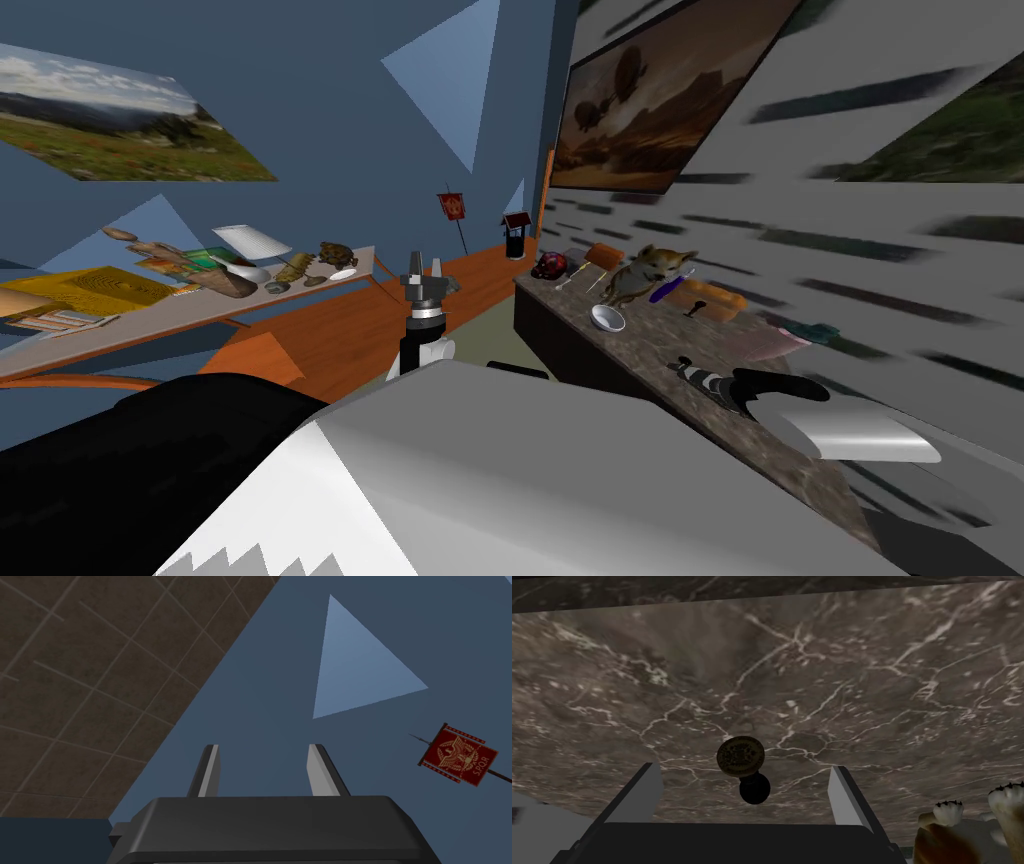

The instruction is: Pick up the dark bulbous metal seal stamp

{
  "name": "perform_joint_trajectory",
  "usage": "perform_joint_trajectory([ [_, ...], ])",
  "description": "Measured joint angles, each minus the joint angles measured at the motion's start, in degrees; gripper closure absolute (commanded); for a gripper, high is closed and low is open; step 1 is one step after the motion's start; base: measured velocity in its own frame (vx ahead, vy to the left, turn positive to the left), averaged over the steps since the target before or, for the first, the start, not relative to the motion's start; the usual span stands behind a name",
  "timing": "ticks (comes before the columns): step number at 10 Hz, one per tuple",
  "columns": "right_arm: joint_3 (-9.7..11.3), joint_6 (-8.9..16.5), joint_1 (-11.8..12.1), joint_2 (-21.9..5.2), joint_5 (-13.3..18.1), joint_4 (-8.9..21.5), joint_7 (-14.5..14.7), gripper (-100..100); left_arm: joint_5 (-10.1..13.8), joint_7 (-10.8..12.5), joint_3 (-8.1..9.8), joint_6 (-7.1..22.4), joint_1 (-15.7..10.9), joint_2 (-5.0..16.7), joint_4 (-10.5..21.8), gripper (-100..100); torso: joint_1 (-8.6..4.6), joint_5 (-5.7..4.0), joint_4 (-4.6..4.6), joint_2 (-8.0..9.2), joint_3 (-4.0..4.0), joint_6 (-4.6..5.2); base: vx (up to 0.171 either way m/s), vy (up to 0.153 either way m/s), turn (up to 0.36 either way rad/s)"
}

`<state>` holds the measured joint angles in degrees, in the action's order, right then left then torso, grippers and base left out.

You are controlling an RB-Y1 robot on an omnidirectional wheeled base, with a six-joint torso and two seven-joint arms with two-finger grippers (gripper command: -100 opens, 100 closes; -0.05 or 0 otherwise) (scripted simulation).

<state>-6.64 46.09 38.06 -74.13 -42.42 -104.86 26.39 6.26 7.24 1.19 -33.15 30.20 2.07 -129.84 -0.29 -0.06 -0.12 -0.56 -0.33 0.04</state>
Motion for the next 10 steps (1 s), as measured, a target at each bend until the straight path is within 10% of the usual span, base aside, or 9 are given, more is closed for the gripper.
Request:
perform_joint_trajectory([
  [2, 1.5, 1.3, 2.1, -1.4, 0.6, 2.0, 1.6, -100, 0.0, 0.0, 0.0, 0.0, 0.0, 0.0, 0.0, 0, -0.12, -0.04, -0.04, -0.16, -0.1, 0.0, 0.144, -0.096, 0.14],
  [3, 1.7, 1.5, 2.1, -1.4, 0.8, 2.1, 1.7, 0, 0.0, 0.0, 0.0, 0.0, 0.0, 0.0, 0.0, 0, 0.1, 0.0, 0.02, 0.15, 0.07, 0.04, 0.016, -0.012, -0.001],
  [4, 1.6, 1.5, 2.1, -1.4, 0.8, 2.1, 1.7, -100, 0.0, 0.0, 0.0, 0.0, 0.0, 0.0, 0.0, 0, 0.29, 0.06, 0.09, 0.42, 0.23, 0.05, -0.007, -0.016, 0.108],
  [7, 3.1, 0.4, 1.1, 1.2, 2.6, 4.9, 1.4, -100, 0.0, 0.0, -0.01, 0.0, 0.0, 0.0, 0.0, 0, 0.26, 0.05, 0.17, 0.73, 0.42, 0.04, -0.027, -0.03, 0.128],
  [8, 3.2, 0.4, 1.0, 1.3, 2.7, 5.0, 1.3, 100, 0.0, 0.0, -0.01, 0.0, 0.0, 0.0, 0.0, 0, 0.31, 0.06, 0.16, 0.7, 0.4, 0.08, 0.0, 0.0, 0.0],
  [10, 3.1, 0.4, 1.1, 1.2, 2.7, 5.1, 1.3, 100, 0.0, 0.0, -0.01, 0.0, 0.0, 0.0, 0.0, 0, 0.38, -0.03, 0.1, 0.56, 0.31, -0.09, -0.002, -0.005, -0.015],
])
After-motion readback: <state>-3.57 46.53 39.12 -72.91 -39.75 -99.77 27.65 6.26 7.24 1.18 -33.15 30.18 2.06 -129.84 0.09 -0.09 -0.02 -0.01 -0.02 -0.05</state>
